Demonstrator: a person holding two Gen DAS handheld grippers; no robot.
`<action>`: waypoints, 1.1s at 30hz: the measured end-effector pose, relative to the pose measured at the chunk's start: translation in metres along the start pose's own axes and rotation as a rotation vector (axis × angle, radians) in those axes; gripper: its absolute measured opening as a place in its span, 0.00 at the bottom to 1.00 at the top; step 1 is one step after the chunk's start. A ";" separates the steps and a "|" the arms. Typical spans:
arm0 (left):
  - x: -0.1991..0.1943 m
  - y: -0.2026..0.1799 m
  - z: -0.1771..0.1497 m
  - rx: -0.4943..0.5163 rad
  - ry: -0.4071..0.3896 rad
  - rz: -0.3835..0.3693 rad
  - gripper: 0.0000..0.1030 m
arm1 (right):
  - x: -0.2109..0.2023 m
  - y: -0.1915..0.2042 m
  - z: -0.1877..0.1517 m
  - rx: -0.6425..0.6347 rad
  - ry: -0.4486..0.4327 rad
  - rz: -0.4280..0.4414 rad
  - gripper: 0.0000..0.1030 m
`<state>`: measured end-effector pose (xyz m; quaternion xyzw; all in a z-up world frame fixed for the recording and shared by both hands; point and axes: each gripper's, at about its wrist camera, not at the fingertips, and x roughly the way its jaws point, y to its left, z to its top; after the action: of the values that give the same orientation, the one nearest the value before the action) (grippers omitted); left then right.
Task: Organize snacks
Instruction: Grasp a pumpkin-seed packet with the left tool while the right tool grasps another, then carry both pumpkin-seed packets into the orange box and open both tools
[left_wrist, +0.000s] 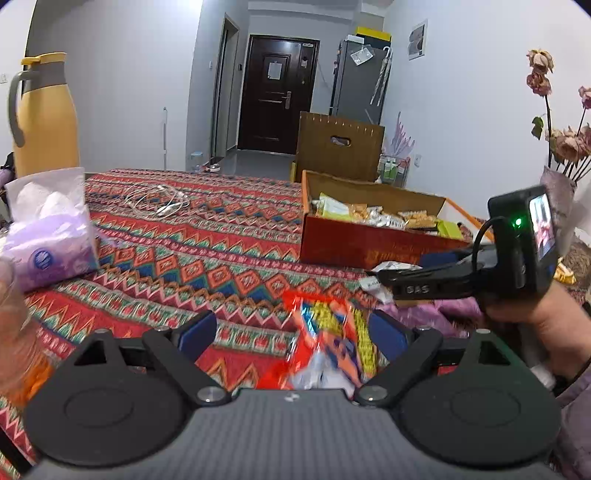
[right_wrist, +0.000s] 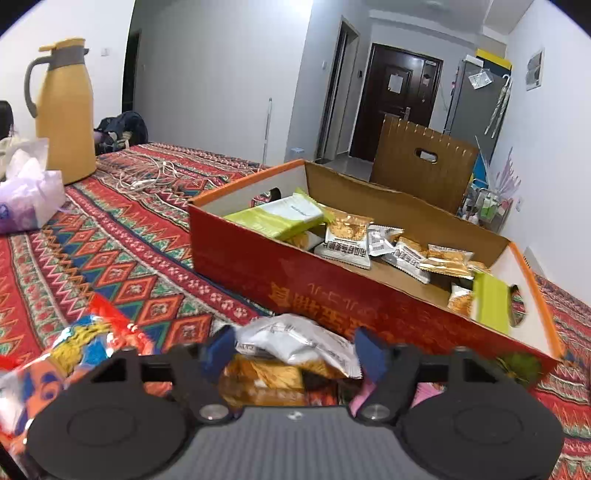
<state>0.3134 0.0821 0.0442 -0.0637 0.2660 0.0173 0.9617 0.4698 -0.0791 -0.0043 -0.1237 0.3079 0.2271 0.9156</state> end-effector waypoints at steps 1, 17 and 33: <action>0.004 -0.001 0.003 0.001 0.000 -0.009 0.88 | 0.003 -0.006 0.001 0.042 0.019 0.033 0.45; 0.146 -0.126 0.036 0.180 0.185 -0.045 0.74 | -0.087 -0.122 -0.059 0.378 -0.170 0.019 0.01; 0.120 -0.090 0.047 0.036 0.160 -0.091 0.40 | -0.080 -0.092 -0.052 0.105 -0.155 0.080 0.55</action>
<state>0.4470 -0.0009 0.0329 -0.0596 0.3391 -0.0361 0.9382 0.4320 -0.2053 0.0126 -0.0451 0.2525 0.2560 0.9320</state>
